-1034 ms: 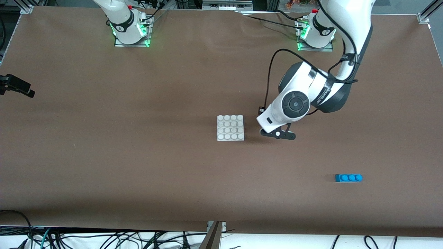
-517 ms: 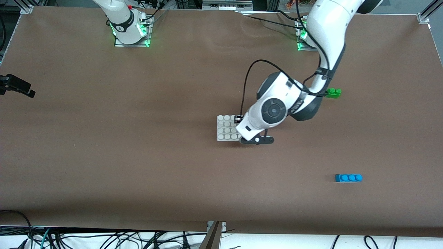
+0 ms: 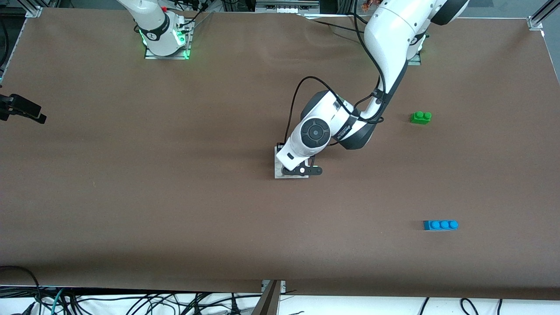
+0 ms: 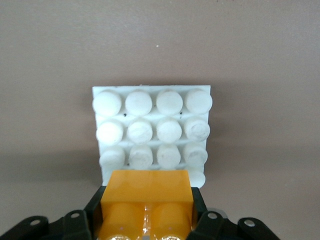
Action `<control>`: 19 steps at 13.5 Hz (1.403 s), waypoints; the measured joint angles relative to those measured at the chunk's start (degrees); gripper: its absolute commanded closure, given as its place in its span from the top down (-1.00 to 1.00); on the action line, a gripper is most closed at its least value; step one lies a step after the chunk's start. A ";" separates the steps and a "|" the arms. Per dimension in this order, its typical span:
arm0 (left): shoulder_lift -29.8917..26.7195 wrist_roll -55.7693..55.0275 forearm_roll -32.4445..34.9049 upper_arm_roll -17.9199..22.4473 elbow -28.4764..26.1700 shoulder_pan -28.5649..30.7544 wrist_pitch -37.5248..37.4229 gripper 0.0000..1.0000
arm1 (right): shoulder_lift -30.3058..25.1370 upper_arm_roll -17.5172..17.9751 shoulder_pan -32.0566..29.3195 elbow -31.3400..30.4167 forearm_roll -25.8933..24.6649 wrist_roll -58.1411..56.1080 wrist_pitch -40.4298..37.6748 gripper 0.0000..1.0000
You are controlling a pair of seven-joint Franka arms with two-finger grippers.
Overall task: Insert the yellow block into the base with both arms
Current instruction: 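Carry the yellow brick with the left gripper over the white plate, then press the yellow brick down onto the plate studs with the left gripper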
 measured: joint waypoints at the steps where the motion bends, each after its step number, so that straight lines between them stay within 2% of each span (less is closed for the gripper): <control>1: 0.63 0.00 0.00 0.22 0.01 -0.31 0.71 -0.33 | 0.00 0.00 0.00 0.00 0.00 0.00 0.00 1.00; 19: 3.50 -0.04 2.61 1.42 0.43 -2.24 2.90 -0.29 | 0.00 0.01 0.00 0.00 0.00 0.00 0.00 1.00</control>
